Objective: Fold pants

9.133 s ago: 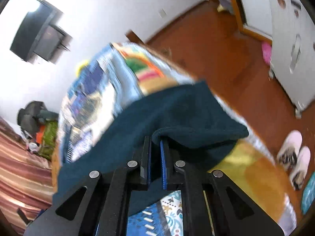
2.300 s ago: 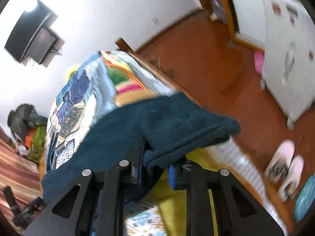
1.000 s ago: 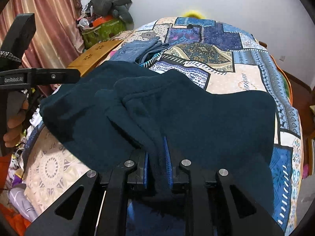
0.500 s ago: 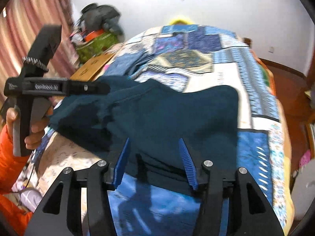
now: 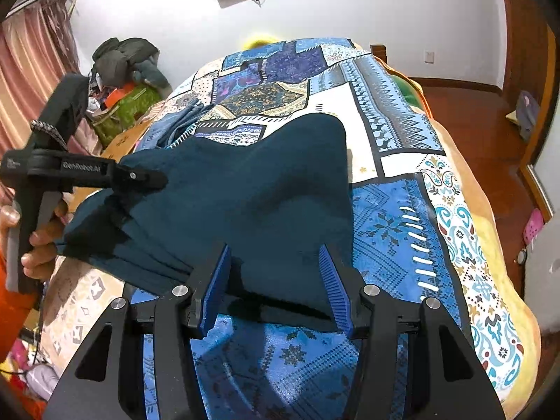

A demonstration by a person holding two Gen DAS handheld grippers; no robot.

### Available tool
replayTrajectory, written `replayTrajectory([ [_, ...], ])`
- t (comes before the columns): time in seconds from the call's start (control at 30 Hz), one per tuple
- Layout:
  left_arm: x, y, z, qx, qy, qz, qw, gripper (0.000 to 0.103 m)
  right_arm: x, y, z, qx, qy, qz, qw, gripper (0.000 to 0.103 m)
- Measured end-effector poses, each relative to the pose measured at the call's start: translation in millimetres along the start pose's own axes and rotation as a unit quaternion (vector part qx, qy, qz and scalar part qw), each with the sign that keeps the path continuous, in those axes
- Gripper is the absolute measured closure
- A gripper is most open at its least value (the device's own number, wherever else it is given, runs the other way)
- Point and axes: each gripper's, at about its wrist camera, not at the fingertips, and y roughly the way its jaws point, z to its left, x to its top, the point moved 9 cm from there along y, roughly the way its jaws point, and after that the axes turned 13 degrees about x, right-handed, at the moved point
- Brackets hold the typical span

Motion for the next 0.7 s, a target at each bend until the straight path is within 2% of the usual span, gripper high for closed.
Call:
replayTrajectory([
  [0.2,7.6,-38.8,-15.4,0.039,0.031,-0.07,0.9963,0.085,-0.9,-4.5,-3.1,0.009,0.003,0.002,1.0,0.055],
  [0.4,2.5,-73.7,-12.4,0.094,0.045,-0.128,0.9863,0.085,8.7,-14.4,-0.2,0.011,0.008,-0.006,1.0,0.054],
  [0.53,-9.3,-69.5,2.8,0.118,0.045,-0.124,0.9843,0.085,15.2,-17.3,3.0,0.014,0.011,-0.01,1.0,0.054],
  [0.7,-26.7,-36.4,28.6,0.117,0.02,-0.074,0.9901,0.084,27.3,-11.2,9.9,0.013,0.0,-0.012,1.0,0.054],
])
